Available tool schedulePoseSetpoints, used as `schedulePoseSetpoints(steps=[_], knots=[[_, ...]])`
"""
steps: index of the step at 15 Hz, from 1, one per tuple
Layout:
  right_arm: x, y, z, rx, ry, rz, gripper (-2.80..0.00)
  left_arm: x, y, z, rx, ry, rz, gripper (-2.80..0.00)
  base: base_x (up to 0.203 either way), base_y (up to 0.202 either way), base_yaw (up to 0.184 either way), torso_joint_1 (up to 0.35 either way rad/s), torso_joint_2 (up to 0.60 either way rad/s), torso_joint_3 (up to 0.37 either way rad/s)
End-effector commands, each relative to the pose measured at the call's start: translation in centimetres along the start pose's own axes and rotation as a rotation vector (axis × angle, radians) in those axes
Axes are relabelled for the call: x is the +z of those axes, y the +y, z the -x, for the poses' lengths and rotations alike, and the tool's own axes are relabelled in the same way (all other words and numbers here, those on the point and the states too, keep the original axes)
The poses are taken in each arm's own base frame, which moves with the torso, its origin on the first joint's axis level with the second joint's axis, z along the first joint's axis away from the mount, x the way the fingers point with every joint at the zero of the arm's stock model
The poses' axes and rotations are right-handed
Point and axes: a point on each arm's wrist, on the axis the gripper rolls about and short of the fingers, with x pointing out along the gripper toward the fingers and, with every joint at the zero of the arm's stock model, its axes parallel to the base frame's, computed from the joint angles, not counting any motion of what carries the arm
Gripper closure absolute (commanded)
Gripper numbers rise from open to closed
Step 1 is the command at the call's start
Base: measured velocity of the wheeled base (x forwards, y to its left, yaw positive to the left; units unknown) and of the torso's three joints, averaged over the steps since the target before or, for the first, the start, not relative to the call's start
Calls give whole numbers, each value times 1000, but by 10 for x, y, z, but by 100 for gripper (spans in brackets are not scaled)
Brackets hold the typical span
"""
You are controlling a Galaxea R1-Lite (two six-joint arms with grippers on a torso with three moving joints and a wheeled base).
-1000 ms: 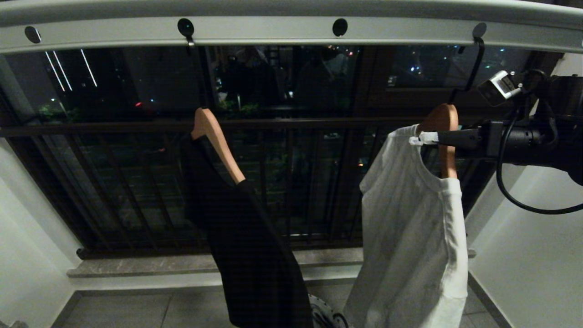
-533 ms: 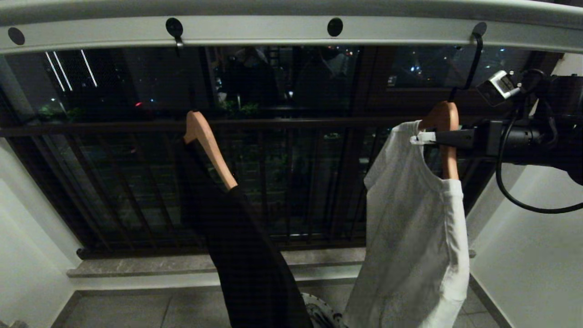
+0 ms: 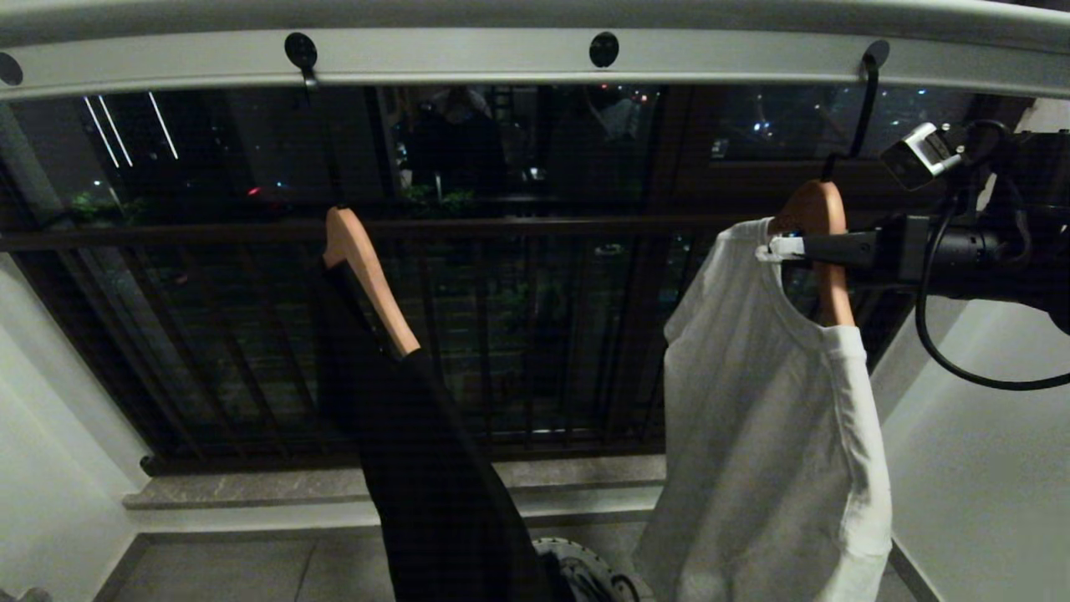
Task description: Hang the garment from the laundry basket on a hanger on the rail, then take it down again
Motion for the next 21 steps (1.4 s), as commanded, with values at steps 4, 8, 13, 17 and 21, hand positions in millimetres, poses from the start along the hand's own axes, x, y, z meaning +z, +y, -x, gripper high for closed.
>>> schedulePoseSetpoints(steps=[4, 8, 13, 17, 21], knots=[[-3, 4, 1, 7, 3, -5, 0, -1, 0, 0, 0, 1, 0, 0, 0, 0, 0, 0, 0, 0], [0, 9, 2, 8, 0, 6, 0, 0, 0, 0, 0, 0, 0, 0, 0, 0, 0, 0, 0, 0], [2, 13, 4, 7, -3, 17, 0, -1, 0, 0, -1, 2, 0, 0, 0, 0, 0, 0, 0, 0], [5, 24, 6, 9, -8, 35, 0, -1, 0, 0, 0, 2, 0, 0, 0, 0, 0, 0, 0, 0], [11, 40, 10, 11, -18, 21, 0, 0, 0, 0, 1, 0, 0, 0, 0, 0, 0, 0, 0, 0]])
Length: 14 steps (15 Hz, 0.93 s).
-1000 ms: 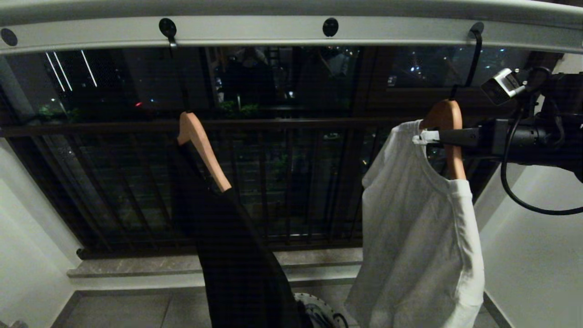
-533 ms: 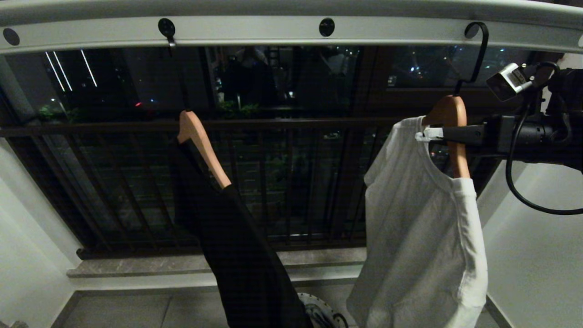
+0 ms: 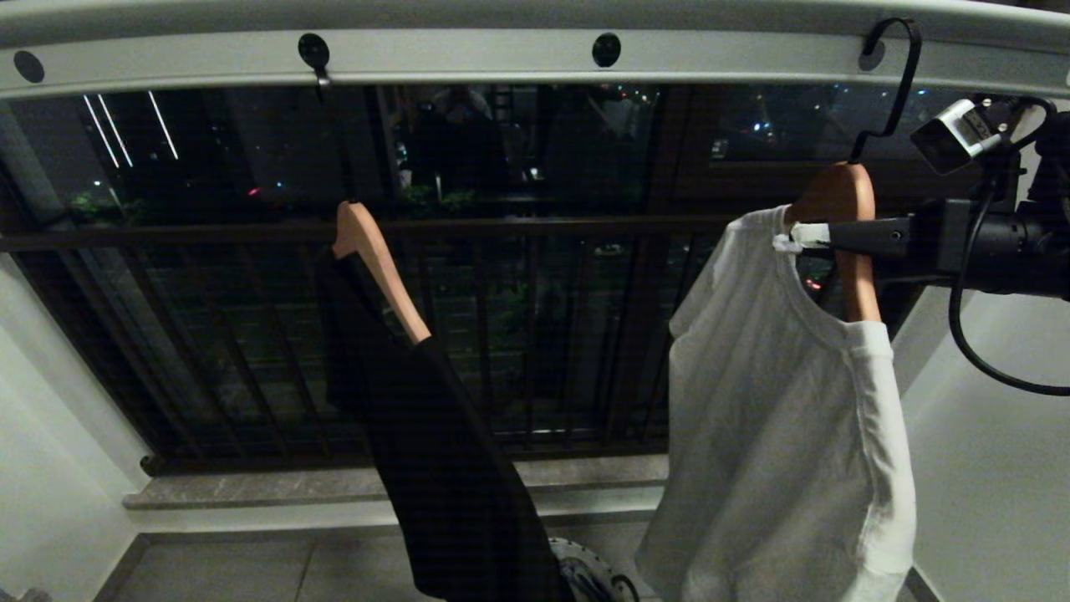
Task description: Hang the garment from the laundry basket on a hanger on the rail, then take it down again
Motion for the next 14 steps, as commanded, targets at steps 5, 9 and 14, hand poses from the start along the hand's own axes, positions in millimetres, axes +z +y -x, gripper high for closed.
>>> schedulePoseSetpoints(steps=[5, 9, 14], knots=[[6, 32, 8, 10, -13, 46, 0, -1, 0, 0, 0, 1, -1, 0, 0, 0, 0, 0, 0, 0], [3, 57, 15, 11, -21, 21, 0, -1, 0, 0, -1, 2, -1, 0, 0, 0, 0, 0, 0, 0], [-6, 82, 23, 9, -27, 21, 0, 0, 0, 0, -2, 0, -2, 0, 0, 0, 0, 0, 0, 0]])
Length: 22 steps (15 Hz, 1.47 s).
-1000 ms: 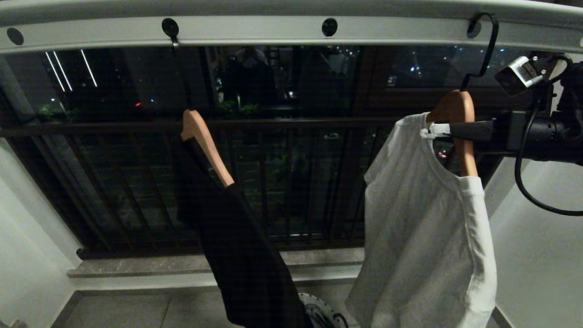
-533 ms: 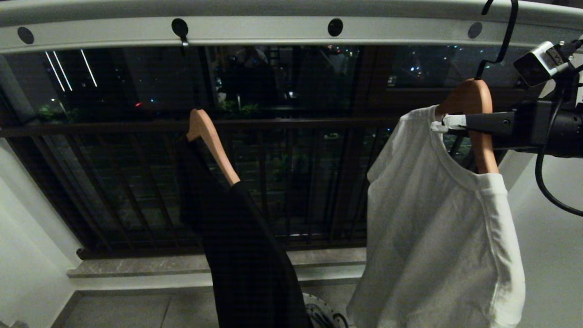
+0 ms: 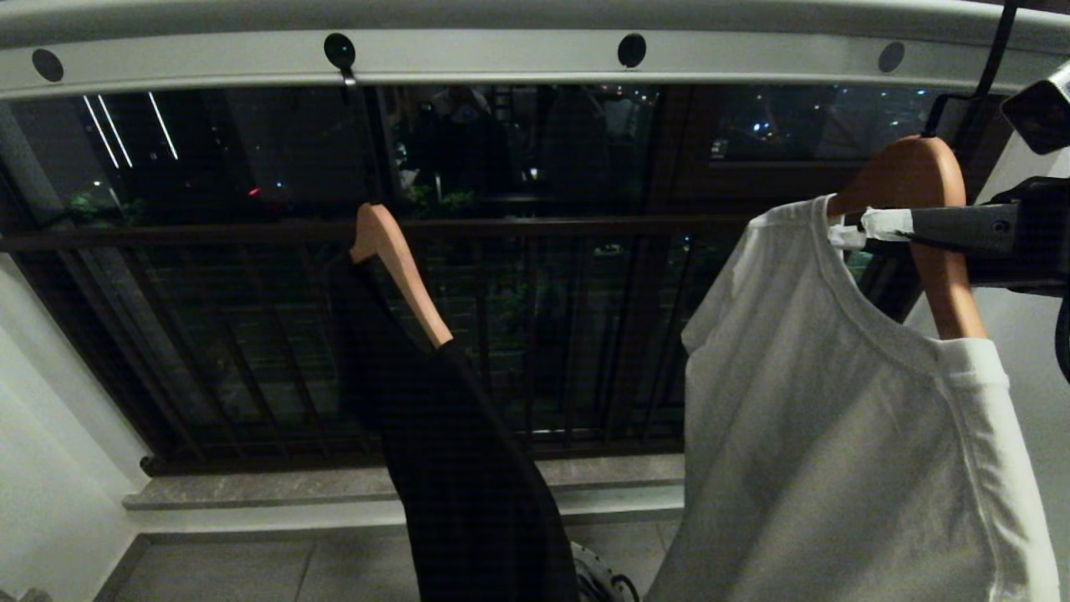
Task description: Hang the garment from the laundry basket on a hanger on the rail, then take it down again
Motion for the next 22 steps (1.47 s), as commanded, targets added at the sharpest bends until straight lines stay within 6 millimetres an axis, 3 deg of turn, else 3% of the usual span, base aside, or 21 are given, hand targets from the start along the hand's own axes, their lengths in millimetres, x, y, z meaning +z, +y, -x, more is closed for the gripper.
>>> schedulePoseSetpoints(steps=[1, 12, 22], knots=[[-4, 18, 5, 8, -4, 22, 0, -1, 0, 0, 2, 2, 0, 0, 0, 0, 0, 0, 0, 0], [-36, 57, 18, 6, -3, 17, 0, -1, 0, 0, 0, 2, 0, 0, 0, 0, 0, 0, 0, 0], [-47, 66, 24, -5, -8, 16, 0, -1, 0, 0, 1, 2, 0, 0, 0, 0, 0, -42, 91, 45]])
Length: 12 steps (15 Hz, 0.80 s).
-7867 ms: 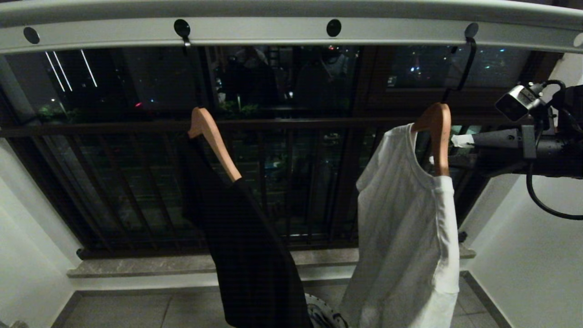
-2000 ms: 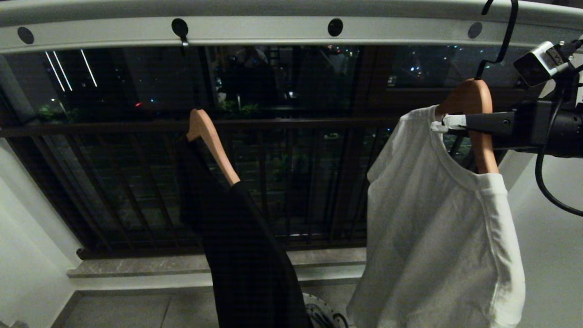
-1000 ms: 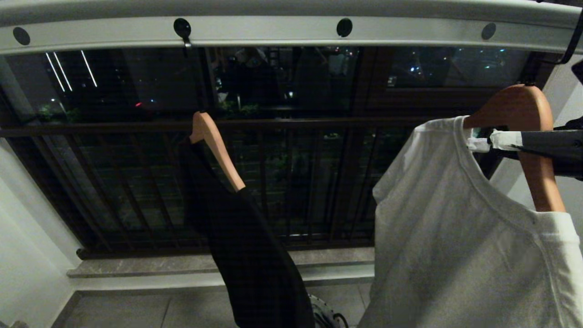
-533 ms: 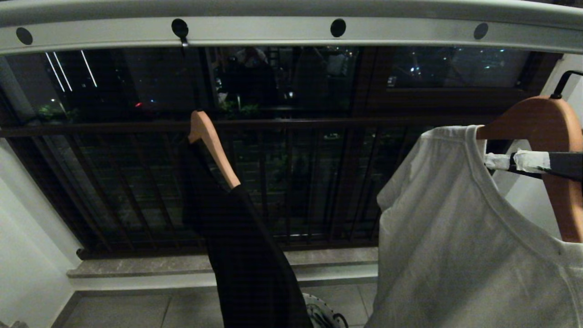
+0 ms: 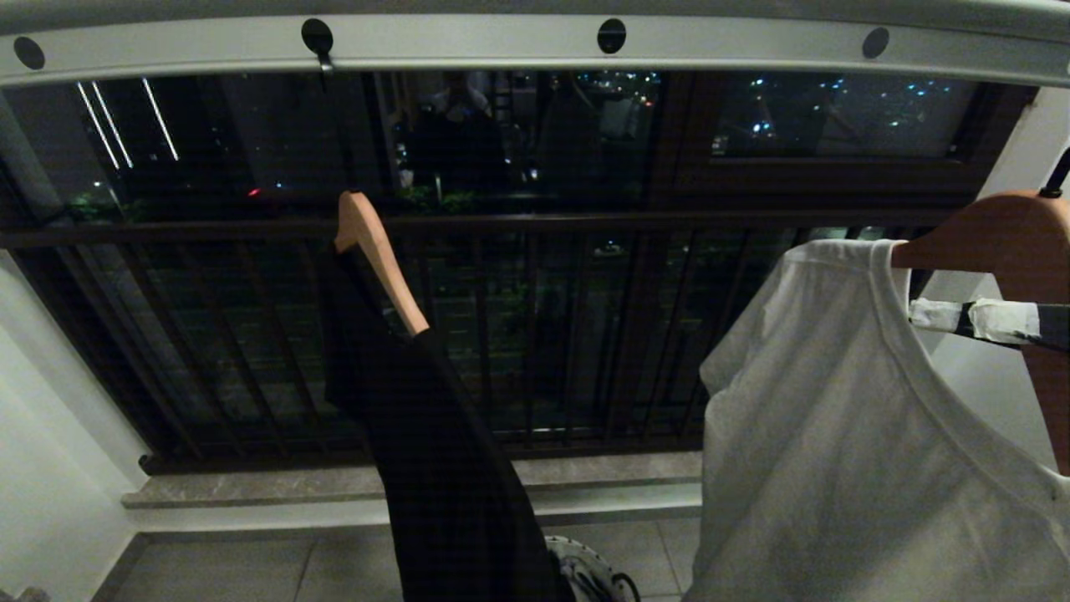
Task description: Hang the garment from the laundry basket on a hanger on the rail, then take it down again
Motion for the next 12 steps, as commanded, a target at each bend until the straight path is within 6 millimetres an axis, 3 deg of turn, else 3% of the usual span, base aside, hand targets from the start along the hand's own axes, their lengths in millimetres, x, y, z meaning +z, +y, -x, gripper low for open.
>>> schedulePoseSetpoints(steps=[1, 7, 12], knots=[[1, 2, 0, 8, 0, 9, 0, -1, 0, 0, 1, 2, 0, 0, 0, 0, 0, -55, 126, 71], [13, 8, 0, 17, -9, 53, 0, -1, 0, 0, -1, 1, -1, 0, 0, 0, 0, -69, 150, 78], [11, 14, 2, 17, -12, 65, 0, 0, 0, 0, 0, 0, 0, 0, 0, 0, 0, -79, 173, 84]])
